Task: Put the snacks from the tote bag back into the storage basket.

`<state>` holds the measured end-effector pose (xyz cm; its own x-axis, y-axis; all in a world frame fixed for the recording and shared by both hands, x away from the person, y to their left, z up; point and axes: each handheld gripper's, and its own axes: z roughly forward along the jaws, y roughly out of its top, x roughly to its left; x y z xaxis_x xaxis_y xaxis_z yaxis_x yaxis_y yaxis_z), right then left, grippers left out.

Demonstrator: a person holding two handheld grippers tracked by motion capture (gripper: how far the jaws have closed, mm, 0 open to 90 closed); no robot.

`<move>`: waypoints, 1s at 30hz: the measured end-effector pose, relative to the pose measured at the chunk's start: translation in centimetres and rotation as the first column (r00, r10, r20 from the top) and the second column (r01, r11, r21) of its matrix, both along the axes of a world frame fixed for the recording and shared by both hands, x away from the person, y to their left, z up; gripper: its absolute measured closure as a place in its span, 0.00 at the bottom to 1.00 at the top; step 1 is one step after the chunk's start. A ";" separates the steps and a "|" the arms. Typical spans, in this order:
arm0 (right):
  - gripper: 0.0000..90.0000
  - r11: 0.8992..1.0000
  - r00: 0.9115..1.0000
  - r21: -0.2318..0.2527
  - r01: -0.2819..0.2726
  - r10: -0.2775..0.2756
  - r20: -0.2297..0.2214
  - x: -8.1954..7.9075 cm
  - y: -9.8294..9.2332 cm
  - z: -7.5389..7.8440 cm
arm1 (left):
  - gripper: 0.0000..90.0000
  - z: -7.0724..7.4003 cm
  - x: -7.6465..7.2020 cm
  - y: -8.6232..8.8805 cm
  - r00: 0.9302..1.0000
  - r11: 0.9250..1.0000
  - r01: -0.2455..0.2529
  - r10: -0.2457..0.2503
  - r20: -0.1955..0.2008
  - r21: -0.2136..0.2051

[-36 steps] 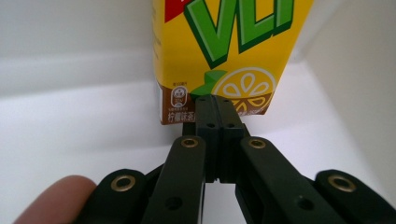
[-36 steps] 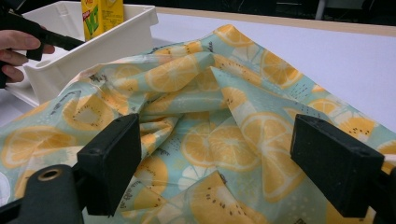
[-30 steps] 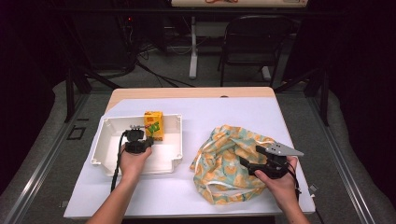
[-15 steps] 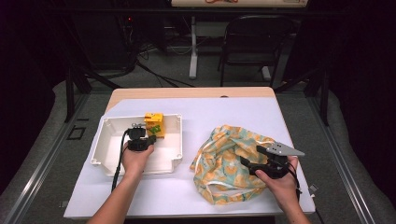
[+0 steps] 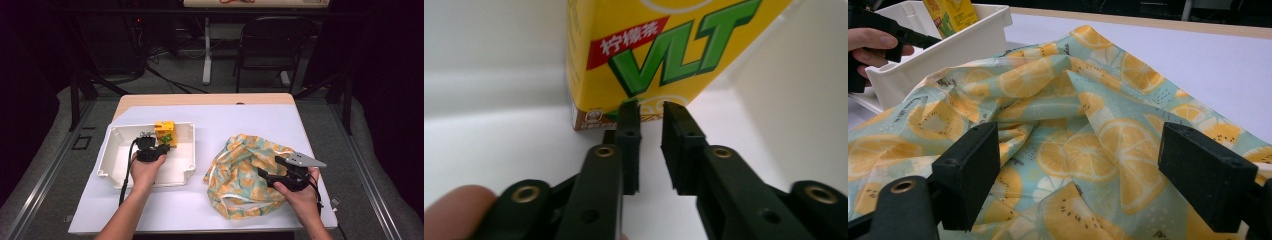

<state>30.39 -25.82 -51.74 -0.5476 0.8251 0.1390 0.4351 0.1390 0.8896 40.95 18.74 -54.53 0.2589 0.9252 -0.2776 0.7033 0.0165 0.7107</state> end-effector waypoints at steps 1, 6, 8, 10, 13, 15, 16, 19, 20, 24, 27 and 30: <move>0.18 1.000 1.000 0.000 0.000 0.000 0.000 0.0 0.0 0.0 | 0.74 0.2 -0.2 0.1 1.000 1.000 -0.001 0.001 0.007 0.004; 0.18 1.000 1.000 0.005 0.003 -0.003 0.004 -0.1 -0.1 0.0 | 0.53 1.0 -0.8 0.5 0.999 0.999 0.032 -0.030 0.039 -0.030; 0.18 1.000 1.000 0.005 0.005 -0.005 0.003 -0.1 -0.1 0.0 | 0.43 1.2 -1.3 0.5 0.997 0.997 0.064 -0.062 0.049 -0.032; 0.18 1.000 1.000 0.006 0.007 -0.007 0.007 -0.1 -0.2 0.1 | 0.34 1.4 -1.8 0.5 0.995 0.997 0.070 -0.067 0.070 -0.034; 0.17 1.000 1.000 0.006 0.008 -0.008 0.006 -0.1 -0.2 0.0 | 0.18 1.6 -2.6 0.9 0.994 0.995 0.077 -0.073 0.077 -0.060; 0.17 1.000 1.000 0.000 0.006 -0.006 0.006 -0.1 -0.1 0.0 | 0.13 1.7 -3.1 1.1 0.991 0.993 0.100 -0.094 0.091 -0.065; 0.17 1.000 1.000 0.001 0.006 -0.006 0.006 -0.1 -0.1 0.0 | 0.09 1.7 -3.4 1.2 0.990 0.992 0.107 -0.100 0.096 -0.071; 0.16 1.000 1.000 0.000 0.002 -0.002 0.004 -0.1 -0.1 -0.1 | 0.02 2.0 -4.3 1.6 0.983 0.988 0.142 -0.133 0.127 -0.065; 0.16 1.000 1.000 0.002 0.004 -0.004 0.003 -0.1 -0.1 -0.1 | 0.01 2.0 -4.5 1.7 0.981 0.987 0.149 -0.140 0.133 -0.064; 0.16 1.000 1.000 -0.007 0.000 0.000 -0.002 -0.1 -0.1 -0.1 | 0.00 2.2 -5.6 2.2 0.973 0.983 0.171 -0.157 0.170 -0.072; 0.15 1.000 1.000 -0.002 0.004 -0.004 0.000 -0.1 -0.1 -0.1 | 0.00 2.2 -6.4 2.5 0.966 0.982 0.176 -0.160 0.201 -0.065; 0.12 1.000 1.000 -0.007 0.005 -0.005 0.000 -0.1 0.0 -0.1 | 0.00 2.2 -6.9 2.7 0.965 0.980 0.182 -0.164 0.205 -0.075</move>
